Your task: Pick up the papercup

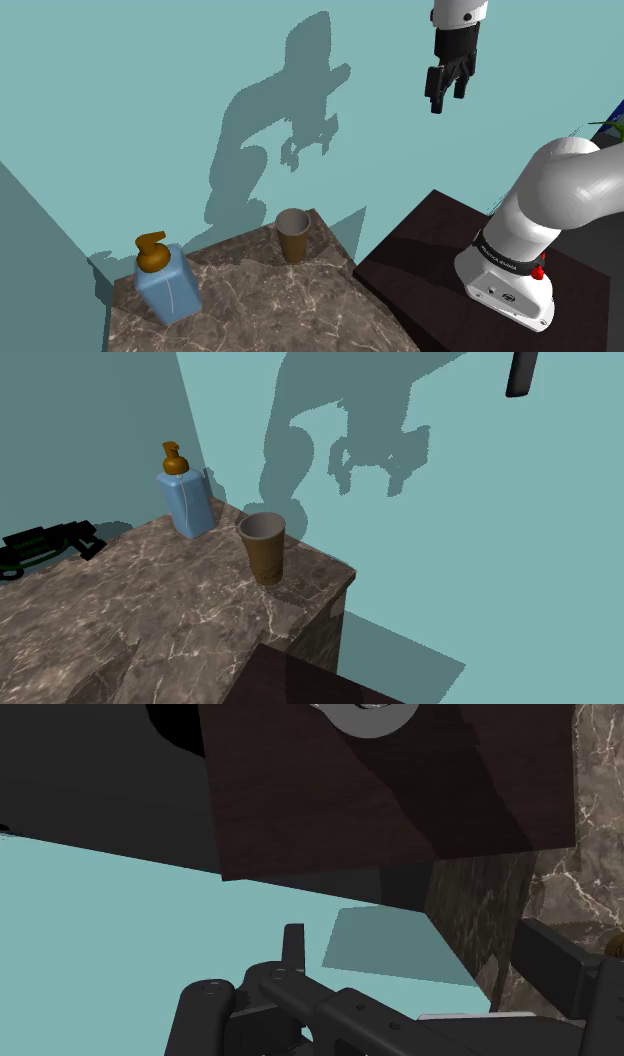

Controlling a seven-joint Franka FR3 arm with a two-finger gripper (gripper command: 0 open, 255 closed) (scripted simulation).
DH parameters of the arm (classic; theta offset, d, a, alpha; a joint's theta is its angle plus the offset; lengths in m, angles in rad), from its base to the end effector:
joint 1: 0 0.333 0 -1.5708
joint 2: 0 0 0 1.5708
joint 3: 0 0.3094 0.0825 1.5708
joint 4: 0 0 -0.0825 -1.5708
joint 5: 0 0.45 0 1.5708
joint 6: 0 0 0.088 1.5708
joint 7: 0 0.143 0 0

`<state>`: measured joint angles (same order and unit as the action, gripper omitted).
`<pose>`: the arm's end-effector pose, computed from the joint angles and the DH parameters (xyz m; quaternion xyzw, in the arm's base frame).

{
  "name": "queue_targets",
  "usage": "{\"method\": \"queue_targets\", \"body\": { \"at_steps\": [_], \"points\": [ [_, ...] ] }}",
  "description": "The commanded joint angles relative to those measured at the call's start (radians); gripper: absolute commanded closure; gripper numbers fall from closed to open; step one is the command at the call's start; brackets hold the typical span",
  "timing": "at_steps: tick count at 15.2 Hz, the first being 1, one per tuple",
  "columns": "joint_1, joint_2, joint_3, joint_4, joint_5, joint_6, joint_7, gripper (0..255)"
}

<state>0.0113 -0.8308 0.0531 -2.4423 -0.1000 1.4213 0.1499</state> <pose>0.3397 0.0075 0.5106 0.9915 -0.0556 -0.0878 0.0784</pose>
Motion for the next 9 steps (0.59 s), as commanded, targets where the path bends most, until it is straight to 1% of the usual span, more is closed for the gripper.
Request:
{"method": "queue_targets", "body": {
  "at_steps": [1, 9],
  "points": [
    [0.000, 0.000, 0.000, 0.000, 0.000, 0.000, 0.000, 0],
    [0.056, 0.123, 0.137, -0.064, 0.120, 0.199, 0.153, 0]
  ]
}}
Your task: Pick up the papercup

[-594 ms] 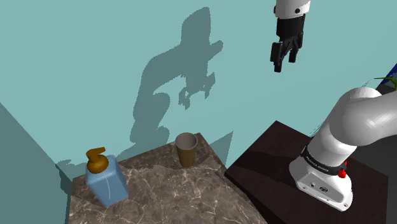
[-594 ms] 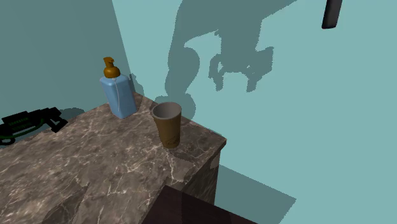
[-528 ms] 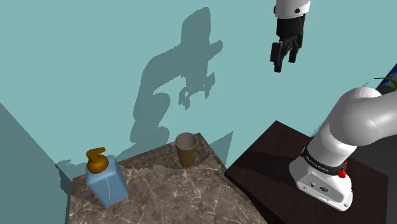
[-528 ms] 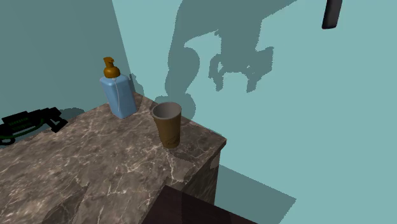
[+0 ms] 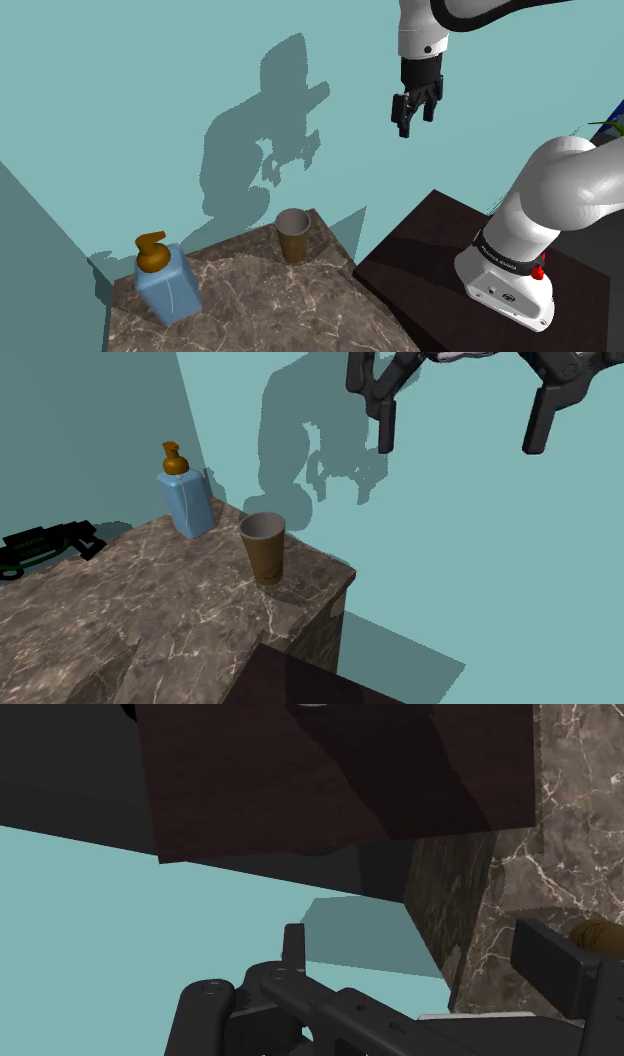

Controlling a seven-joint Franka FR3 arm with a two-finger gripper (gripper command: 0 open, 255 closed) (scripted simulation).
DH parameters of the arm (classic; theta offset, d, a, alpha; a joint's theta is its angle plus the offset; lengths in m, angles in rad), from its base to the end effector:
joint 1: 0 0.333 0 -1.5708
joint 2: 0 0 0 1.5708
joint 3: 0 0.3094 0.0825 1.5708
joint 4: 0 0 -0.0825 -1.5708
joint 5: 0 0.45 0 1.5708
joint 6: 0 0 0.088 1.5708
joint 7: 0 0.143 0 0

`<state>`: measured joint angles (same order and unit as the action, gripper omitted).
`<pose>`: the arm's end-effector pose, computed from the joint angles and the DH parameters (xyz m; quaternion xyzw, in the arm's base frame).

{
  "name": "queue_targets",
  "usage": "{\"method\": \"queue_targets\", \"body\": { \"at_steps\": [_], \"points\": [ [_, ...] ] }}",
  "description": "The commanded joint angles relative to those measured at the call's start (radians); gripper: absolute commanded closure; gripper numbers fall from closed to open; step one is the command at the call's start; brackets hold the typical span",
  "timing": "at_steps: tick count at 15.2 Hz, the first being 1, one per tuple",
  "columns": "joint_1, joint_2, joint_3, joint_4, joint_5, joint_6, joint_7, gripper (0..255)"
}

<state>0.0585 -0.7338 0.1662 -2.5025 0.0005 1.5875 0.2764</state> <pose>0.3645 0.0807 0.4506 0.9927 -0.0519 -0.0788 0.0749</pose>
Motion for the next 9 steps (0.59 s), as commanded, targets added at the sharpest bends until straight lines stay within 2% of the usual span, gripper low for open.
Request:
{"method": "queue_targets", "body": {
  "at_steps": [1, 9],
  "points": [
    [0.016, 0.048, 0.041, -0.007, 0.032, 0.059, 0.045, 0],
    [0.051, 0.267, 0.181, 0.022, 0.093, 0.270, 0.194, 0]
  ]
}}
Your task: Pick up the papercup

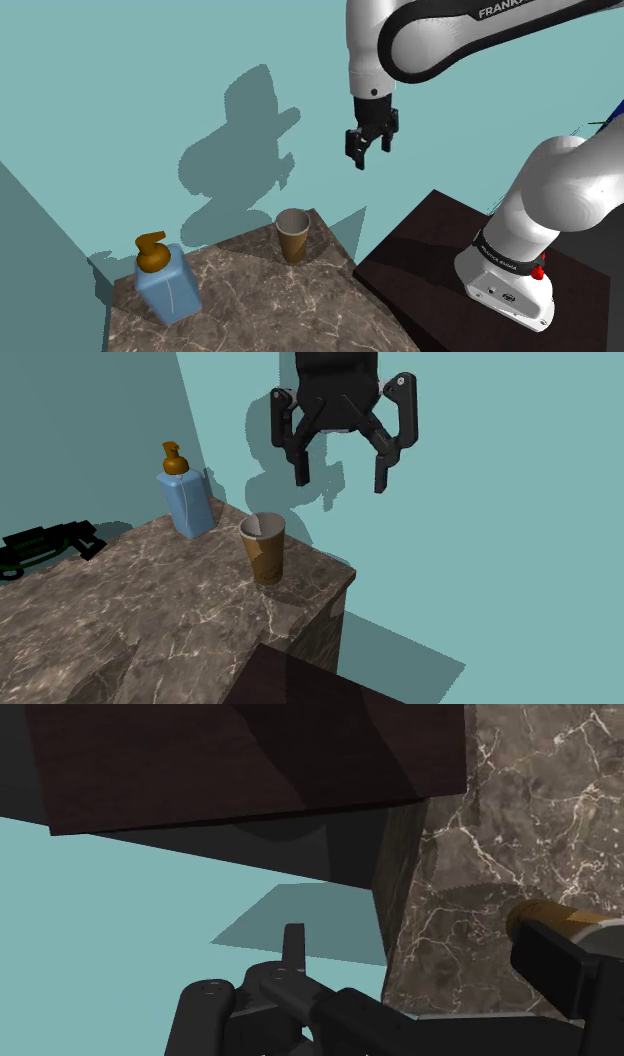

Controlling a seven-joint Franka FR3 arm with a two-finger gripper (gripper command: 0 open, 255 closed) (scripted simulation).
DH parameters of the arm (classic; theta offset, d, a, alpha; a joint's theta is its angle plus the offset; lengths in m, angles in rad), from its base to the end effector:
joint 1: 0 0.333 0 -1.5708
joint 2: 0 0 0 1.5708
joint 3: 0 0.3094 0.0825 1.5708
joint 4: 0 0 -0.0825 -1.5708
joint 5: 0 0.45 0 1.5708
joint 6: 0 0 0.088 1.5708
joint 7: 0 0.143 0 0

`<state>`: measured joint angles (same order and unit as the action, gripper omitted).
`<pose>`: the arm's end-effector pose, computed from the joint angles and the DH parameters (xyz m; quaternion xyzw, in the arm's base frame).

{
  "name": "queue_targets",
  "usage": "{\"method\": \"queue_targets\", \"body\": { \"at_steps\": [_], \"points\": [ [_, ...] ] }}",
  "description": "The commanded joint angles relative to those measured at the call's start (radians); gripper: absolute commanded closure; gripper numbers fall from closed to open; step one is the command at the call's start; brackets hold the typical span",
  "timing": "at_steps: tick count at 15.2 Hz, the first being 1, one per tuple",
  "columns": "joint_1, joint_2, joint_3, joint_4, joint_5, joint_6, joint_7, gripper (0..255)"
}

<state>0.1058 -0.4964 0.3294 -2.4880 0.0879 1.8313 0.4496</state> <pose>0.3947 0.1831 0.3691 0.9942 -0.0479 -0.0672 0.0695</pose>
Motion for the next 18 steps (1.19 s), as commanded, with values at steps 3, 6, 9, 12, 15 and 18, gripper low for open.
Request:
{"method": "queue_targets", "body": {
  "at_steps": [3, 6, 9, 12, 15, 18],
  "points": [
    [0.010, 0.130, 0.069, 0.040, 0.005, 0.101, 0.081, 0],
    [0.012, 0.237, 0.118, 0.084, -0.013, 0.169, 0.147, 0],
    [0.016, 0.352, 0.162, 0.139, -0.051, 0.229, 0.221, 0],
    [0.025, 0.474, 0.195, 0.205, -0.109, 0.277, 0.302, 0],
    [0.047, 0.599, 0.213, 0.283, -0.182, 0.312, 0.386, 0],
    [0.085, 0.724, 0.213, 0.373, -0.258, 0.331, 0.465, 0]
  ]
}}
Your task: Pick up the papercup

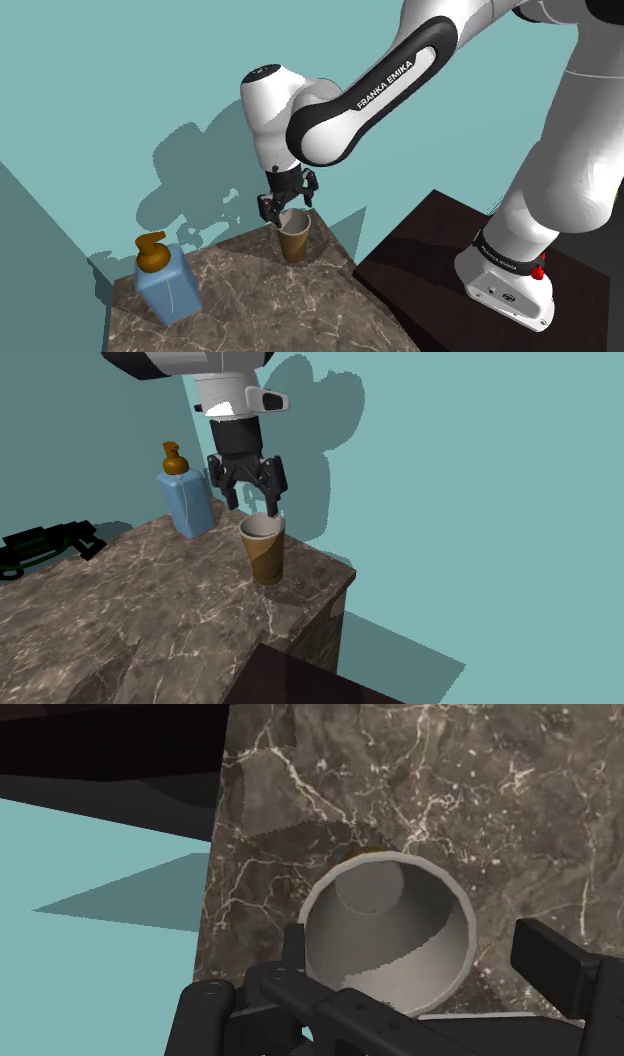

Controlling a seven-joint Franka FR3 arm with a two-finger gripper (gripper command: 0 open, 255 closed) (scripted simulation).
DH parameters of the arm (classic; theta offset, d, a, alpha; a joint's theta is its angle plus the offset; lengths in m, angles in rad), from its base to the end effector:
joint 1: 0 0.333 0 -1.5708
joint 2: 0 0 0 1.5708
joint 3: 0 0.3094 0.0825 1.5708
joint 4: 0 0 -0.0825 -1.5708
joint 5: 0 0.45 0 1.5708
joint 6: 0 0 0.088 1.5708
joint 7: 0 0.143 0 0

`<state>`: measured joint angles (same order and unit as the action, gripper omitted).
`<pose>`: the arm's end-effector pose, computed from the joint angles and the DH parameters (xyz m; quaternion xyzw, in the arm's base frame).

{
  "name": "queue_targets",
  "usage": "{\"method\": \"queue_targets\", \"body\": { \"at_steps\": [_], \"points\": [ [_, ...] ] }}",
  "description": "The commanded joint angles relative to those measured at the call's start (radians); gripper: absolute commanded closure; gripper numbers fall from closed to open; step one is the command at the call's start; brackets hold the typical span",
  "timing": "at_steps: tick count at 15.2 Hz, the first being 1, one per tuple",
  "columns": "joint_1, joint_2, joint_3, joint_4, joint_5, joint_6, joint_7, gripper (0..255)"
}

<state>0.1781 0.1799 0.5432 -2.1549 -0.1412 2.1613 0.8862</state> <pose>0.4413 0.3822 0.2297 0.9966 -0.0389 -0.0432 0.0580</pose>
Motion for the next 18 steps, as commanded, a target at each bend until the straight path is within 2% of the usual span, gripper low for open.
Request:
{"method": "queue_targets", "body": {
  "at_steps": [1, 2, 12, 13, 18],
  "points": [
    [0.029, 0.089, -0.004, 0.073, -0.054, 0.005, 0.052, 0],
    [0.045, 0.128, -0.009, 0.106, -0.076, 0.007, 0.074, 0],
    [0.066, 0.200, -0.035, 0.089, -0.126, 0.086, 0.108, 0],
    [0.066, 0.201, -0.035, 0.089, -0.127, 0.086, 0.108, 255],
    [0.066, 0.201, -0.035, 0.089, -0.126, 0.086, 0.108, 255]
  ]
}}
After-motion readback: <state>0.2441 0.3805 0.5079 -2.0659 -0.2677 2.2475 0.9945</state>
